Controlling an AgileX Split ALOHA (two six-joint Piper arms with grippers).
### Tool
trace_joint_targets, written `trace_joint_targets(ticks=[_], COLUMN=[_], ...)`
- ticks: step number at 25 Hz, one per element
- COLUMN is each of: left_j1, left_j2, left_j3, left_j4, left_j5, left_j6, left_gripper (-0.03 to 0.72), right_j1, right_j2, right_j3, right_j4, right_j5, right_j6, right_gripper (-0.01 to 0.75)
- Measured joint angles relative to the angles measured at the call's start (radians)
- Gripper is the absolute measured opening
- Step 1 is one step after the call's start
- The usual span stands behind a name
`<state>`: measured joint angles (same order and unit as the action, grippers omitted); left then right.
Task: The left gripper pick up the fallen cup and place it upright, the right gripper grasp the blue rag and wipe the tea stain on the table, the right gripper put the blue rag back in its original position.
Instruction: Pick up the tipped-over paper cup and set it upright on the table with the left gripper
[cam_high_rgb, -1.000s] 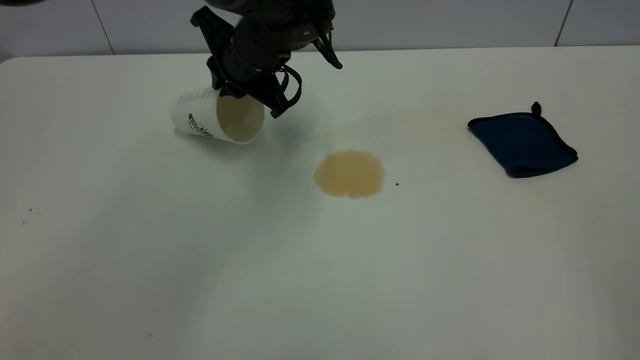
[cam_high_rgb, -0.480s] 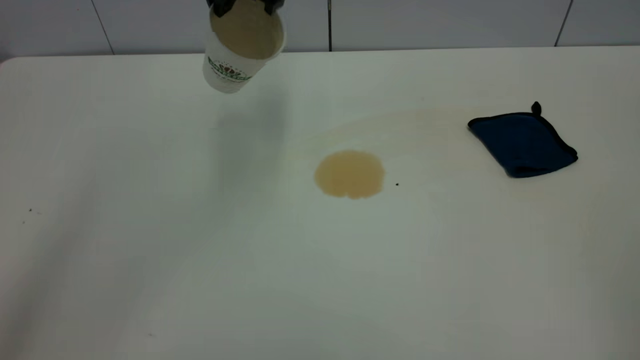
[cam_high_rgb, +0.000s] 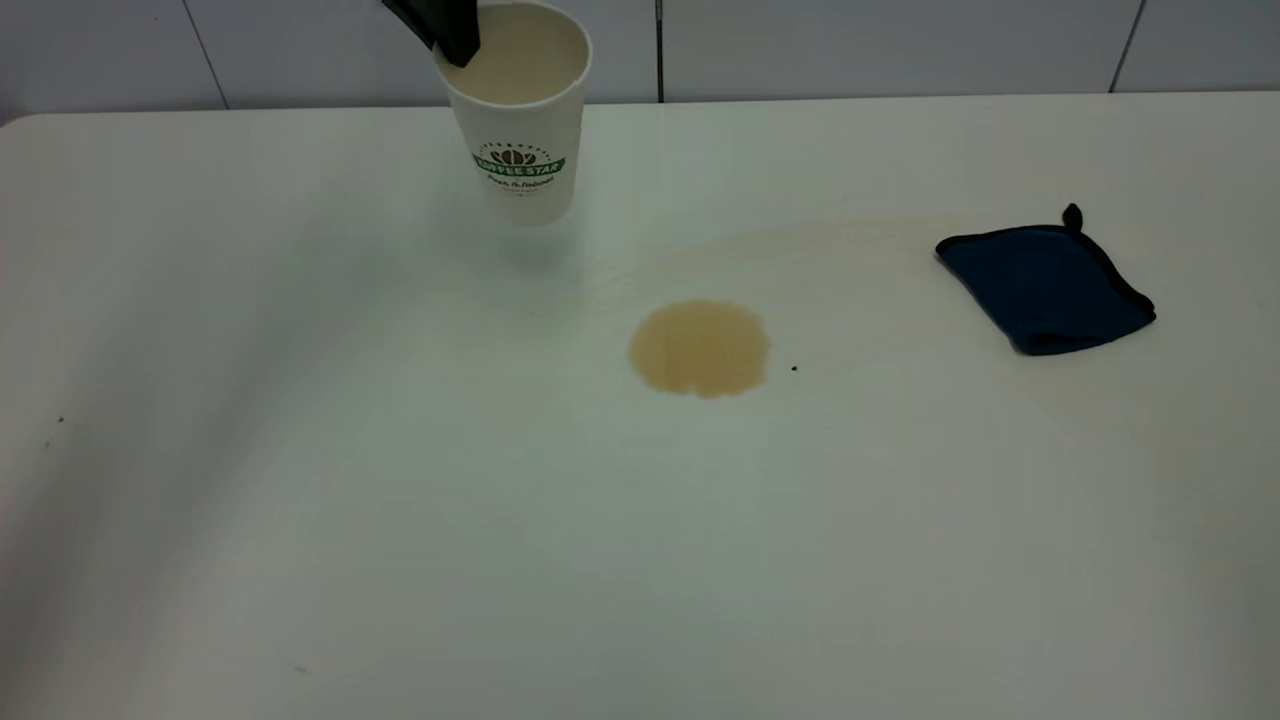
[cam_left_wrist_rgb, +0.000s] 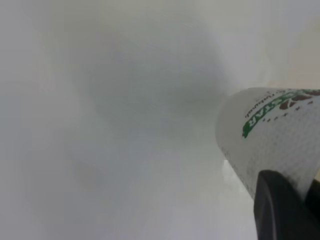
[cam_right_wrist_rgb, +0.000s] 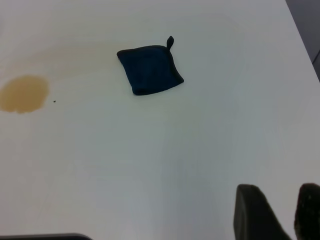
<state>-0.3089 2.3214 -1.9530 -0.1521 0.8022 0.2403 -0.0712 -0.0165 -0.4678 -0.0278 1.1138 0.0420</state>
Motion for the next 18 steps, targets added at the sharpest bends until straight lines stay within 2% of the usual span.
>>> trace_joint_targets(ticks=[6,18], left_j1=[0.067,0.07], left_j2=[0.055,0.127], left_j3=[0.0,0.0], left_j4=[-0.171,-0.204], left_j5=[-0.006,-0.042], left_j6=[0.125,0.144], left_gripper=[0.011,0.054], right_j1=[0.0,0.0], right_j2=[0.0,0.0], right_j3=[0.0,0.0], right_j4=[0.0,0.0], right_j5=[0.0,0.0], right_j6=[0.0,0.0], right_gripper=[0.24,0.24])
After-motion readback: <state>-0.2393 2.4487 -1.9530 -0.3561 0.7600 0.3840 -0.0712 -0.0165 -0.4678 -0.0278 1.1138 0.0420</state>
